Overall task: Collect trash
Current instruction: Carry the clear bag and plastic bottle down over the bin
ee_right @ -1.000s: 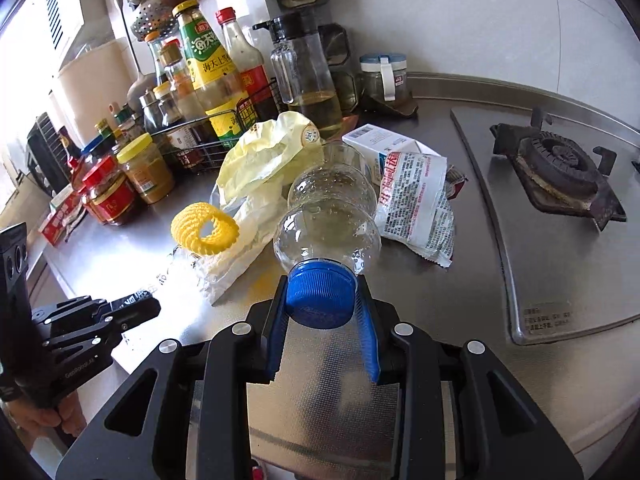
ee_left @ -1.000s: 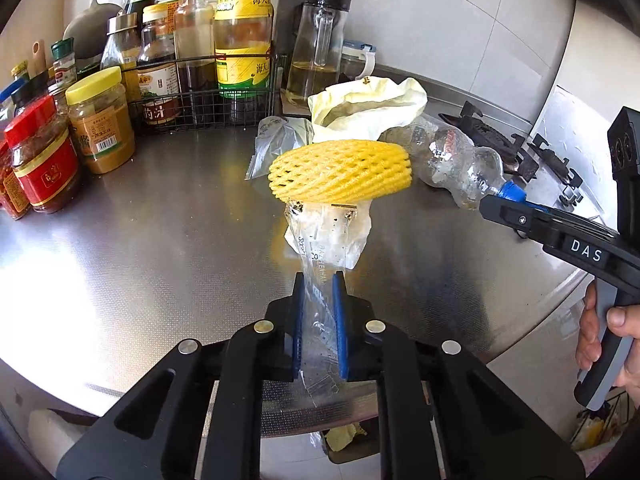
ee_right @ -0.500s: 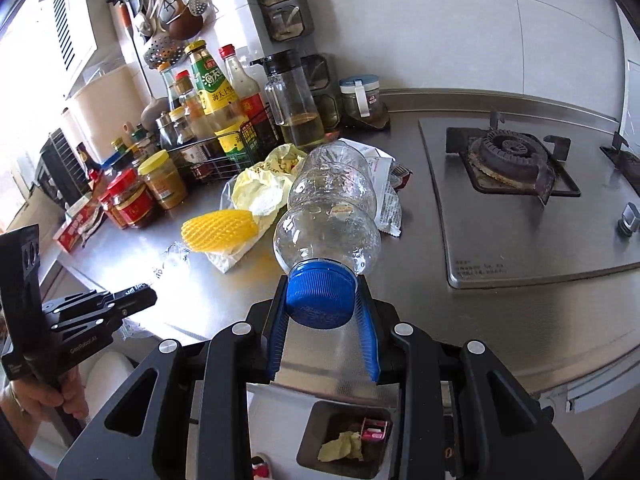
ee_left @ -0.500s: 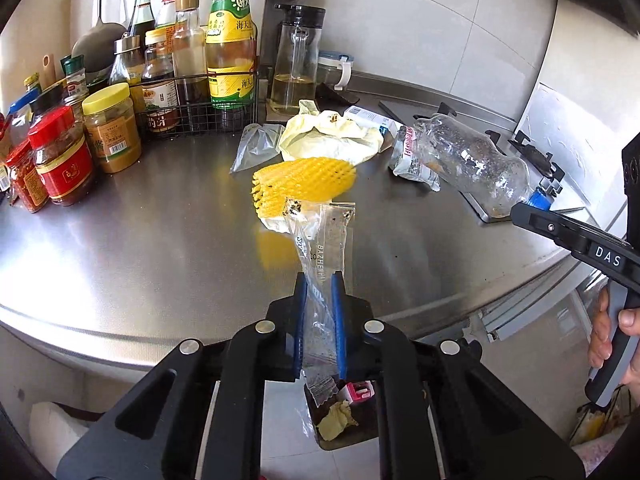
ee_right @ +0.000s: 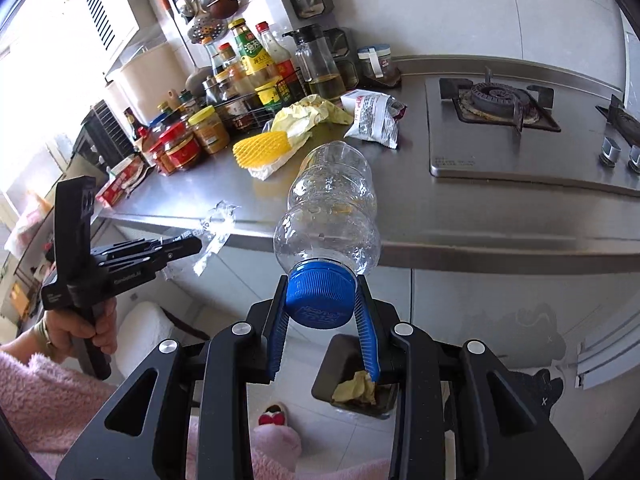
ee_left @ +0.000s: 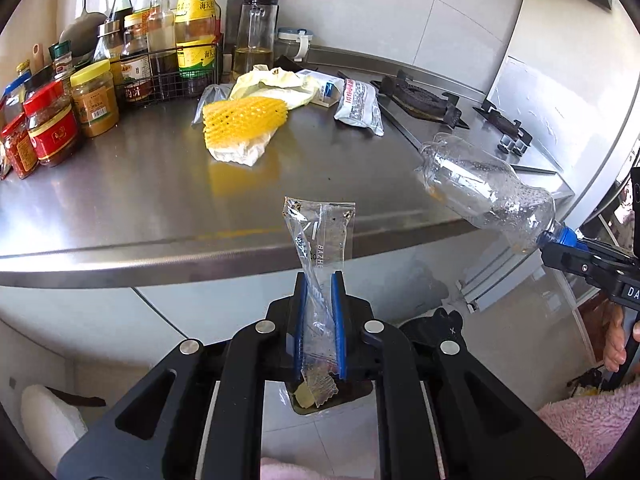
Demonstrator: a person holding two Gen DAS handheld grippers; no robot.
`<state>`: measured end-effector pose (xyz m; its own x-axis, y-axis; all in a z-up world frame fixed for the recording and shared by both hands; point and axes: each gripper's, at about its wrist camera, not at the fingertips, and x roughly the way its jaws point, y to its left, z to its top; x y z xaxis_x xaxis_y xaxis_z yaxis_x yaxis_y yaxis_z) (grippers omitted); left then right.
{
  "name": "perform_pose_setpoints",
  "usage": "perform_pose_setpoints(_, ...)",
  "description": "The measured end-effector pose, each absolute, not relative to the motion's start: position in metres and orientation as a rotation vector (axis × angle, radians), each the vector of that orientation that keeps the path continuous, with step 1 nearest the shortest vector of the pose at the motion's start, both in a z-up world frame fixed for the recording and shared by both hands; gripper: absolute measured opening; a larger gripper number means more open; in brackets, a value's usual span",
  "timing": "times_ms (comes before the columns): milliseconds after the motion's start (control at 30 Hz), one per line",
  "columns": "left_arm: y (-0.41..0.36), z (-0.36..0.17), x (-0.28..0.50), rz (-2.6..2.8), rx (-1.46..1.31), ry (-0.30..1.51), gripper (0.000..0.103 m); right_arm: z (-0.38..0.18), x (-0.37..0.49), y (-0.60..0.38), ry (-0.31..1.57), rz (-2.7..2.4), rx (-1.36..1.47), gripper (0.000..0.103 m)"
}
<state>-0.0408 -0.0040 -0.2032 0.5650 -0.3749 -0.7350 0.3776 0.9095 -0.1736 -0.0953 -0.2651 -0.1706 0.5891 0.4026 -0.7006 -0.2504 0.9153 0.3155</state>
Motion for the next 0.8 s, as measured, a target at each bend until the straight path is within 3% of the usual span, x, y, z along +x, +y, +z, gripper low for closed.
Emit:
perform_pose_setpoints(333, -0.017, -0.246, -0.058, -0.457, -0.025, 0.981, 0.011, -0.205, -0.124, -0.277, 1.018, 0.457, 0.223, 0.033)
perform_pose_setpoints(800, -0.036, -0.376, -0.032, -0.418, -0.045, 1.222, 0.011, -0.356, -0.085, -0.242, 1.301, 0.410, 0.230, 0.033)
